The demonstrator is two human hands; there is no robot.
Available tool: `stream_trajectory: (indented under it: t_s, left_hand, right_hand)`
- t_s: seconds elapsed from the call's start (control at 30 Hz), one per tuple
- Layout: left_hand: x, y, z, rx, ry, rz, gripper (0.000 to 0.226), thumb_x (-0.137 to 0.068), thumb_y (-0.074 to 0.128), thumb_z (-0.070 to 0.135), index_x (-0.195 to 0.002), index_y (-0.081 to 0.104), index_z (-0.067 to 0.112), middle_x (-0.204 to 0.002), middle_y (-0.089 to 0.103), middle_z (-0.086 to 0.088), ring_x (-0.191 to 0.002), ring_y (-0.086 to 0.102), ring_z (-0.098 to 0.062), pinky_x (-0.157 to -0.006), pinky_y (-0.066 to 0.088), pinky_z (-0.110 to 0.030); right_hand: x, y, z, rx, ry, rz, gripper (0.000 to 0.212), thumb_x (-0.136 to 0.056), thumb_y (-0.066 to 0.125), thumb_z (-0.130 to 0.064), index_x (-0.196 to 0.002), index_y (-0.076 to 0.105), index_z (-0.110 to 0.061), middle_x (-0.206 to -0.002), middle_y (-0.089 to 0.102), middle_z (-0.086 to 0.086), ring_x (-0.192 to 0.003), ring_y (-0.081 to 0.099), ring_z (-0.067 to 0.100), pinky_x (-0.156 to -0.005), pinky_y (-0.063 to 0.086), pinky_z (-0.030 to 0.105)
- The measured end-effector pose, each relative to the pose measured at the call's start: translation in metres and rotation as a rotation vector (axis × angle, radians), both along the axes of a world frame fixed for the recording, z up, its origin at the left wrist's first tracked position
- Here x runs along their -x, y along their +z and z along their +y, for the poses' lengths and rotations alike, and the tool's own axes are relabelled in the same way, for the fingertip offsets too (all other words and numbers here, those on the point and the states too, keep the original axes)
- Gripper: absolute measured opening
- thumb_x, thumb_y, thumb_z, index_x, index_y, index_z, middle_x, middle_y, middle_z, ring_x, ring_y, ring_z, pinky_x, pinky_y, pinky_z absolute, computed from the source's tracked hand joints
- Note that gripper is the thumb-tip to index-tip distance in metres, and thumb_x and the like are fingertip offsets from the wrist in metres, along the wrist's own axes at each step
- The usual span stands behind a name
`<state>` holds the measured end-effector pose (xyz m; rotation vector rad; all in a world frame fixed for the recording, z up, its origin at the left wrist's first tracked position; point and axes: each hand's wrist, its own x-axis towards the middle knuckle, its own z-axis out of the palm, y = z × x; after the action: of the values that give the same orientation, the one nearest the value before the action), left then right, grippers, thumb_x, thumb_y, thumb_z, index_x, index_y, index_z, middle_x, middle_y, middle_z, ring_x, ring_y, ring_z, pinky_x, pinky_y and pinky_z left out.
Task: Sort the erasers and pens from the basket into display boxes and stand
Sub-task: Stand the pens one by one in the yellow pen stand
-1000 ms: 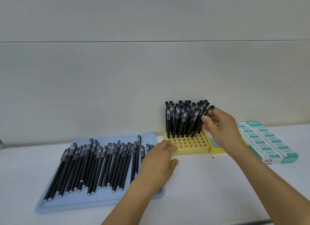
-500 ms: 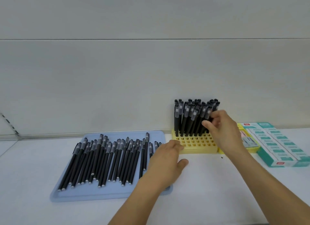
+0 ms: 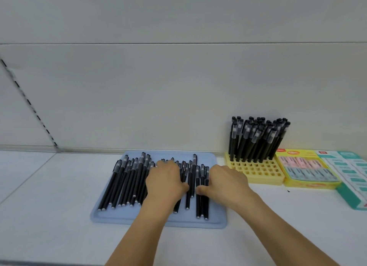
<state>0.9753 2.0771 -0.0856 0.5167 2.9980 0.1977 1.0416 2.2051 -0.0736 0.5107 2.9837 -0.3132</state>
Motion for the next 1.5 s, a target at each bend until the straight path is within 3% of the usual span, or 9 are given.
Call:
stream_trajectory:
  t_s: [0.2,0.37,0.43,0.53,0.67,0.83,1.0,1.27,1.5]
  left_hand:
    - [0.008,-0.004,0.004,0.066,-0.051,0.077,0.016,-0.096,0.050,0.012,-0.110,0.053,0.006,-0.109,0.062,-0.008,-0.100,0.061,-0.026,-0.066,0.038,-0.028]
    - [0.027,-0.005,-0.019,-0.195,-0.032,0.094,0.010,-0.101,0.041,0.016,-0.096,0.047,0.011,-0.091,0.060,-0.006,-0.074,0.049,-0.021,-0.061,0.037,-0.030]
    - [0.030,-0.003,-0.024,-0.460,-0.016,0.021,0.016,-0.102,0.040,0.020,-0.092,0.050,0.012,-0.082,0.060,-0.003,-0.070,0.053,-0.020,-0.059,0.041,-0.031]
    - [0.021,0.008,-0.014,-1.096,0.077,-0.296,0.019,-0.102,0.042,0.016,-0.094,0.059,0.014,-0.079,0.067,-0.004,-0.066,0.060,-0.015,-0.062,0.051,-0.029]
    - [0.009,0.017,0.013,-1.498,0.113,-0.701,0.018,-0.103,0.042,0.011,-0.104,0.060,0.008,-0.081,0.070,-0.009,-0.066,0.066,-0.018,-0.062,0.056,-0.029]
    - [0.004,0.013,0.037,-1.565,0.091,-0.893,0.018,-0.103,0.042,0.009,-0.105,0.059,0.005,-0.089,0.073,-0.013,-0.077,0.072,-0.024,-0.079,0.056,-0.038]
    - [-0.002,0.011,0.049,-1.565,0.063,-0.937,0.019,-0.103,0.041,0.009,-0.105,0.059,0.005,-0.090,0.074,-0.012,-0.083,0.073,-0.025,-0.077,0.058,-0.037]
    - [-0.014,0.015,0.060,-1.588,0.065,-0.970,0.020,-0.103,0.042,0.010,-0.109,0.060,0.004,-0.096,0.075,-0.014,-0.087,0.073,-0.027,-0.082,0.058,-0.038]
    - [-0.025,0.017,0.060,-1.590,0.027,-1.017,0.021,-0.102,0.043,0.011,-0.104,0.063,0.004,-0.097,0.075,-0.014,-0.090,0.073,-0.026,-0.079,0.059,-0.035]
  right_hand:
    - [0.010,-0.012,0.003,0.387,-0.129,-0.018,0.047,-0.079,0.073,-0.041,-0.060,0.037,-0.018,-0.055,0.037,-0.002,-0.050,0.036,0.017,-0.052,0.029,0.028]
    - [0.000,-0.013,0.015,0.613,-0.168,0.187,0.036,-0.087,0.067,-0.031,-0.063,0.049,-0.011,-0.058,0.047,0.007,-0.052,0.043,0.016,-0.055,0.037,0.029]
    - [-0.011,-0.008,0.025,0.626,-0.164,0.346,0.030,-0.089,0.064,-0.029,-0.070,0.058,-0.007,-0.063,0.059,0.013,-0.055,0.052,0.014,-0.055,0.045,0.035]
    - [-0.033,-0.003,0.048,0.717,-0.239,0.596,0.023,-0.093,0.061,-0.020,-0.075,0.058,-0.005,-0.064,0.064,0.010,-0.054,0.062,0.011,-0.053,0.051,0.033]
    - [-0.058,0.003,0.088,0.639,-0.428,0.909,0.008,-0.094,0.058,-0.015,-0.091,0.064,-0.011,-0.073,0.068,0.007,-0.062,0.065,0.010,-0.055,0.053,0.025]
    - [-0.059,0.001,0.129,0.492,-0.502,0.987,0.010,-0.095,0.056,-0.013,-0.098,0.064,-0.010,-0.082,0.069,0.012,-0.072,0.068,0.019,-0.068,0.058,0.042]
    - [-0.048,-0.011,0.145,0.424,-0.444,0.935,0.009,-0.093,0.056,-0.015,-0.092,0.064,-0.011,-0.073,0.069,0.005,-0.073,0.069,0.022,-0.076,0.056,0.051]
    - [-0.037,-0.014,0.154,0.359,-0.389,0.749,0.018,-0.094,0.058,-0.015,-0.076,0.057,-0.009,-0.070,0.068,0.005,-0.071,0.069,0.019,-0.074,0.057,0.046]
    - [-0.038,-0.005,0.146,0.254,-0.484,0.655,0.020,-0.086,0.069,-0.033,-0.090,0.058,-0.016,-0.080,0.060,-0.002,-0.079,0.059,0.020,-0.069,0.047,0.035]
